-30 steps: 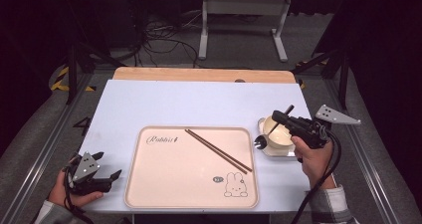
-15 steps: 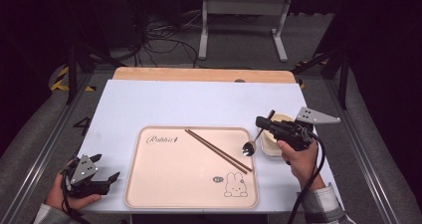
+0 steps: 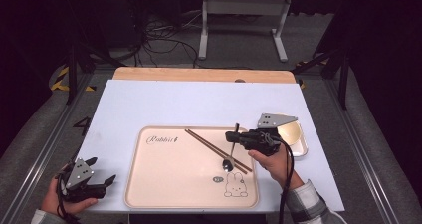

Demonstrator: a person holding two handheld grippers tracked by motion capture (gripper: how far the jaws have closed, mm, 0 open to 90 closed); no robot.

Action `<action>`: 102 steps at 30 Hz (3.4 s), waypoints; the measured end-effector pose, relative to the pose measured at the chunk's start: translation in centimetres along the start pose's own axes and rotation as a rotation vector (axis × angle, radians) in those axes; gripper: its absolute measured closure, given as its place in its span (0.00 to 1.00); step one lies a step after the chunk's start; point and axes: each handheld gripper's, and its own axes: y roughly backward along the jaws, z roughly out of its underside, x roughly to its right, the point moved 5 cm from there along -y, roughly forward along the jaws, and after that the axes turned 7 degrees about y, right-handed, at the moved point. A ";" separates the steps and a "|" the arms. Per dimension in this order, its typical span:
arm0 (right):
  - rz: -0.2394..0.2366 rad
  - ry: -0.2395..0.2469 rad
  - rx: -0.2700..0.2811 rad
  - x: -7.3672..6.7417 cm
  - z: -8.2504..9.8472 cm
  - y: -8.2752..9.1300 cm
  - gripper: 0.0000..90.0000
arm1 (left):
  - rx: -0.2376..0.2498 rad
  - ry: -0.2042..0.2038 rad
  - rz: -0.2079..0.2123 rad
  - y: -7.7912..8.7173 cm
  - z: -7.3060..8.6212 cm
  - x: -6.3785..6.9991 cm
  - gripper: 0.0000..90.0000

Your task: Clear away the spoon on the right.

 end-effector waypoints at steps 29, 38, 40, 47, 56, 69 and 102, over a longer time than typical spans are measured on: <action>-0.036 0.037 -0.276 -1.8 3.1 -8.8 0.85 | -0.028 -0.008 0.011 -0.5 0.2 0.0 0.18; -0.031 0.032 -0.348 -1.4 3.9 -9.5 0.79 | -0.035 -0.009 0.014 -0.5 0.2 0.1 0.18; -0.033 0.033 -0.352 -1.4 4.0 -9.6 0.79 | -0.037 -0.012 0.013 -0.5 0.2 0.1 0.18; -0.018 0.053 -0.393 -1.8 4.3 -10.7 0.73 | -0.039 -0.011 0.016 -0.5 0.3 0.1 0.18; 0.008 0.071 -0.367 -1.4 3.9 -10.4 0.80 | -0.040 -0.015 0.019 -0.5 0.3 0.1 0.18; 0.071 0.166 -0.432 1.9 2.5 -13.0 0.96 | -0.025 -0.009 0.024 -0.3 0.2 0.2 0.17; 0.160 0.067 -0.496 3.5 4.0 -12.4 1.00 | -0.030 -0.013 0.034 -0.3 0.2 0.3 0.17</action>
